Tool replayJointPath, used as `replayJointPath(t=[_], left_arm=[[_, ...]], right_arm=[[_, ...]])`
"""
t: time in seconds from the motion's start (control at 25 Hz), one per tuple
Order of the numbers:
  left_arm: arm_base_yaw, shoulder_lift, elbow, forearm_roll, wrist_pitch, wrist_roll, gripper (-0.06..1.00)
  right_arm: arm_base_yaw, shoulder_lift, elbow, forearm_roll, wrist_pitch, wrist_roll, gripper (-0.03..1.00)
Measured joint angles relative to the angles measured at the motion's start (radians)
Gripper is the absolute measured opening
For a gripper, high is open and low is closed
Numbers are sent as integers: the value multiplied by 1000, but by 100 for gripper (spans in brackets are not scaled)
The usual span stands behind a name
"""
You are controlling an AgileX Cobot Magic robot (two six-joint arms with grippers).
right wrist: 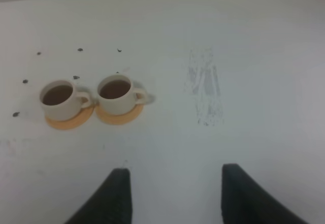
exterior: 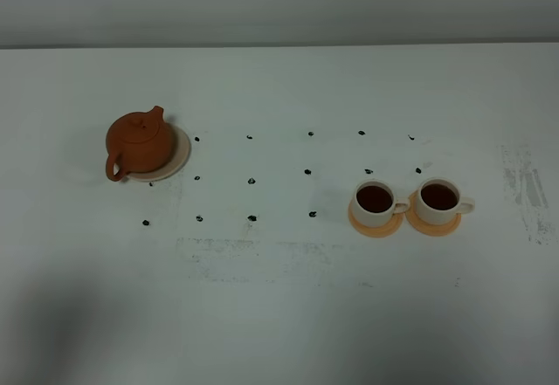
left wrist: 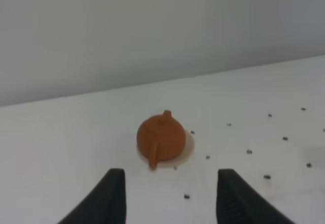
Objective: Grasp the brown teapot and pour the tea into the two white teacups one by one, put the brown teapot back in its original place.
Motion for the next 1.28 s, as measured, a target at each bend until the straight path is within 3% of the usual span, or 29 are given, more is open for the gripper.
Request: replayJointPath(t=[0.24, 0.52, 1.28], left_arm=[[0, -101, -1, 19, 156, -14, 44], [0, -124, -1, 98, 290, -152, 44], [0, -124, 77, 139, 325, -166, 44]], right_arm=[[0, 0, 0, 0, 0, 0, 43], [0, 0, 0, 0, 0, 0, 43], [0, 0, 0, 0, 0, 0, 43]])
